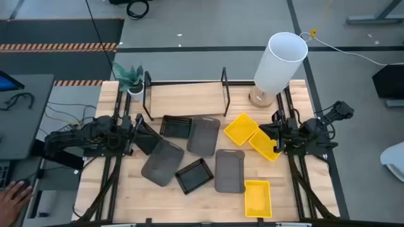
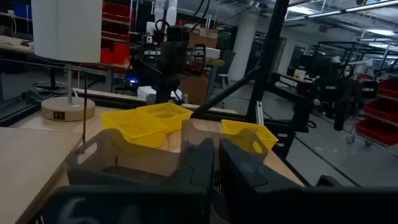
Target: Stack baskets on shelf by color
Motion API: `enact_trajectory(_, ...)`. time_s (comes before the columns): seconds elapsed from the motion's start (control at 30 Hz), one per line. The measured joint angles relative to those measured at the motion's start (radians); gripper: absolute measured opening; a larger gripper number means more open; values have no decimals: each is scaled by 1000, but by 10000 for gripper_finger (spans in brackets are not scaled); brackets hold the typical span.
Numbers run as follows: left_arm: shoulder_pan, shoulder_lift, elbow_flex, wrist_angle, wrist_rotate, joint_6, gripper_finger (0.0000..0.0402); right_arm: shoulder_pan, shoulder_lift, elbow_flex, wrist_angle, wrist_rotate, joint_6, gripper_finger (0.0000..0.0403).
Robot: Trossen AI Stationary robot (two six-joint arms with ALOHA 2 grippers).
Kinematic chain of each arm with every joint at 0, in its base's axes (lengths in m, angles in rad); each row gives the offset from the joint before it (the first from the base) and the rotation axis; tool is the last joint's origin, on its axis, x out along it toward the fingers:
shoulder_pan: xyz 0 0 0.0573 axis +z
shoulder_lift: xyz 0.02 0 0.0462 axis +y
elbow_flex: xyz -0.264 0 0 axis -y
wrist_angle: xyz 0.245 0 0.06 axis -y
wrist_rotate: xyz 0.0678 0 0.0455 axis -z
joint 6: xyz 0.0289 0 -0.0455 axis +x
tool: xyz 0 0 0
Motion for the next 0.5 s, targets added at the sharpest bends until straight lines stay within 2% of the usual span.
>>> enact_trajectory(0.5, 0, 0, 0, 0, 0, 0, 33, 0, 0, 0, 0, 0, 0, 16)
